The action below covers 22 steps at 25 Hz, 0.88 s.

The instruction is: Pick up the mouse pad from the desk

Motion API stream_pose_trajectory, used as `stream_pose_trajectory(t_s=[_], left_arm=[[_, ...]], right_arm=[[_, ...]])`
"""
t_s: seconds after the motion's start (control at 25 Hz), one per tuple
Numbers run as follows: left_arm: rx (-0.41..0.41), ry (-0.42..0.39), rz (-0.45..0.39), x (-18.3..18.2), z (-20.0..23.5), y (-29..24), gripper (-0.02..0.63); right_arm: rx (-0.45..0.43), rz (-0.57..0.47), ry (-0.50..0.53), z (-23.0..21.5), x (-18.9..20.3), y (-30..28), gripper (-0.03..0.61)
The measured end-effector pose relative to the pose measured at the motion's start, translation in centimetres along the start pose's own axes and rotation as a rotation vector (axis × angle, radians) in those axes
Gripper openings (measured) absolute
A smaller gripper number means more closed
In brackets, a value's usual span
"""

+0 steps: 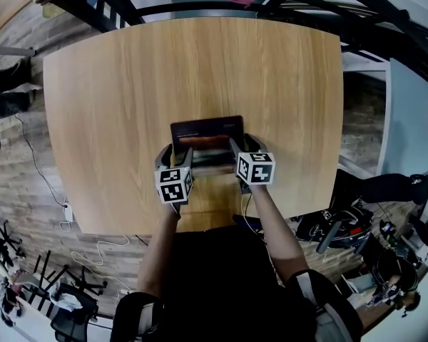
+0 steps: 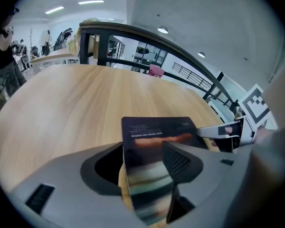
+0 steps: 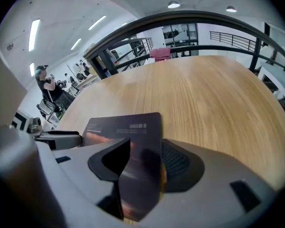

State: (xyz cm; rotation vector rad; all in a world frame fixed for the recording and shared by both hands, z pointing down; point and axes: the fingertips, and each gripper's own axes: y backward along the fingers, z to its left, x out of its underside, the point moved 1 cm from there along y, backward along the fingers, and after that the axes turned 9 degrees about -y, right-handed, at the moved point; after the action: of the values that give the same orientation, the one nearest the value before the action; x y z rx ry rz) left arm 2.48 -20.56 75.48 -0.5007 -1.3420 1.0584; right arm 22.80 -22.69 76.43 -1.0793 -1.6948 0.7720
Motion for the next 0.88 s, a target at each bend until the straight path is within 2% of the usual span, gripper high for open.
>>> stream_pose_trajectory(t_s=[0.12,0.24,0.4,0.68,0.88], left_arm=[[0.013,-0.001,0.025,0.5,-0.1,-0.6,0.252],[-0.012,-0.017,0.029,0.4,0.0,-0.5,0.253],[0.001,0.016,0.035,0.7,0.1,-0.7,0.255],[0.012,0.011,0.033,0.8,-0.2,-0.8,0.258],[0.032,0.006,0.041,0.7,-0.2,-0.9,0.261]], right_arm=[[0.013,0.020,0.013,0.1,0.6,-0.6,0.207],[0.028,0.028,0.013,-0.2,0.7,-0.6,0.207],[0.037,0.025,0.008,-0.2,0.6,-0.5,0.207],[0.046,0.026,0.012,0.1,0.7,-0.5,0.207],[0.015,0.061,0.029,1.7,1.6,-0.8,0.207]])
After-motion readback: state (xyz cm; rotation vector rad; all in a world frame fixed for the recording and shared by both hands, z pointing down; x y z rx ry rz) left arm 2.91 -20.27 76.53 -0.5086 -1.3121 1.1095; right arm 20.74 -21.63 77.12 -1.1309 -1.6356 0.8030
